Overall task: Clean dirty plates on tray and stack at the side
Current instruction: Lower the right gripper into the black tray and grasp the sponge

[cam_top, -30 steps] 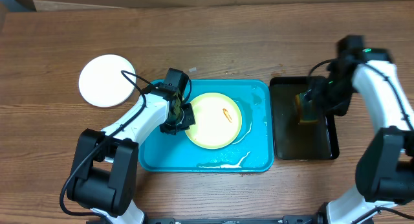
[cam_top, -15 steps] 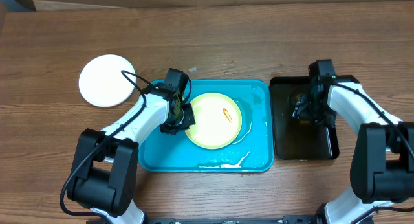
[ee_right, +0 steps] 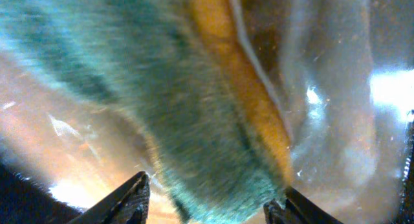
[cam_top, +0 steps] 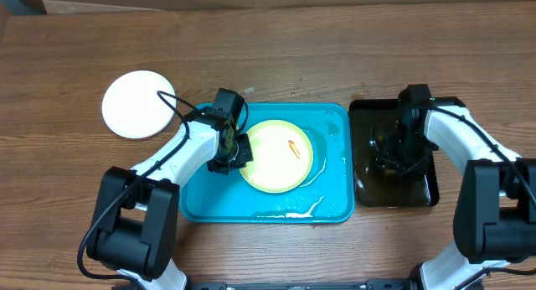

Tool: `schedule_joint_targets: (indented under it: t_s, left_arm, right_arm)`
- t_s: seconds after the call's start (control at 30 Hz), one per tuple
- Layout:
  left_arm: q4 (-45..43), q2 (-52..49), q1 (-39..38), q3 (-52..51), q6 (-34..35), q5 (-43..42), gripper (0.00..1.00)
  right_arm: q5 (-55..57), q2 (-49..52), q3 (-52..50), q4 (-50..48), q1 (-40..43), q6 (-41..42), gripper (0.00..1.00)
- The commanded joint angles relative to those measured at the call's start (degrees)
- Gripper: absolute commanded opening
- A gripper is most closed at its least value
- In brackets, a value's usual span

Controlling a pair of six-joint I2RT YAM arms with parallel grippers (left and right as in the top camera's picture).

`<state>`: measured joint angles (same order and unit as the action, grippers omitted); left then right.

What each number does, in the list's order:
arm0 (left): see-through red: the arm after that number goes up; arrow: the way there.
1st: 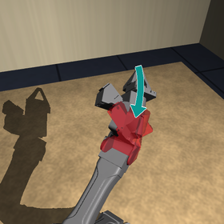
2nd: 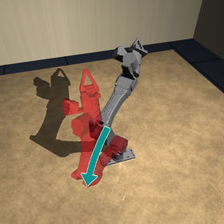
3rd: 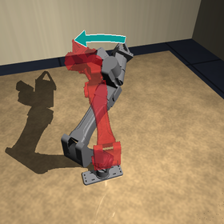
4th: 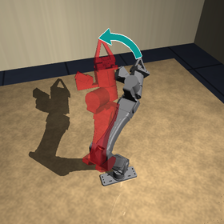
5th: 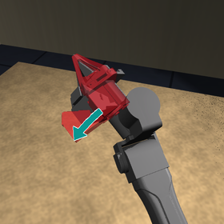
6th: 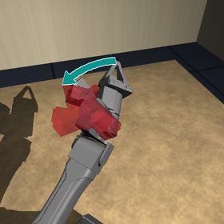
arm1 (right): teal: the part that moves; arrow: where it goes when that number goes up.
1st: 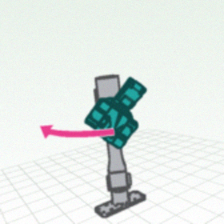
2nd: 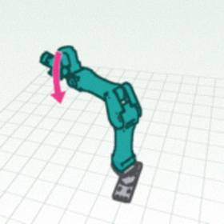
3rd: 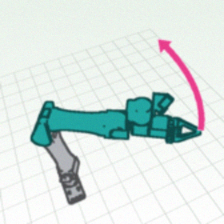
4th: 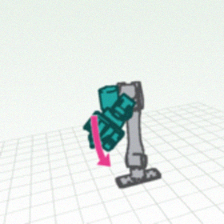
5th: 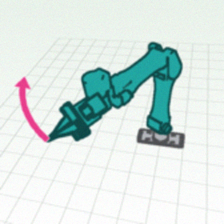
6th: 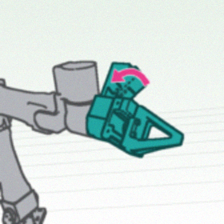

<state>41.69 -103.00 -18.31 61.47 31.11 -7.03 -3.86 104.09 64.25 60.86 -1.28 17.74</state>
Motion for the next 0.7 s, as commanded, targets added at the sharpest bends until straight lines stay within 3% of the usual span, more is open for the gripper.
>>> schedule_joint_targets:
  t_s: [0.0,0.27,0.43,0.67]
  left_arm:
    - [-0.09,-0.83,-0.22,-0.35,-1.11,-0.46,0.14]
    - [-0.02,-0.83,-0.22,-0.35,-1.11,-0.46,0.14]
    - [0.0,-0.83,-0.22,-0.35,-1.14,-0.39,0.14]
    - [0.04,-0.83,-0.22,-0.35,-1.14,-0.26,0.15]
  right_arm:
    - [-0.2,-0.48,3.96,-0.31,-0.33,-0.13,0.61]
    - [1.73,-0.48,3.96,-0.02,-0.63,-0.17,0.7]
    - [9.2,-0.48,3.96,-2.71,-0.92,-0.68,0.71]
    - [7.78,-0.46,2.99,-6.23,-0.92,-3.13,0.7]
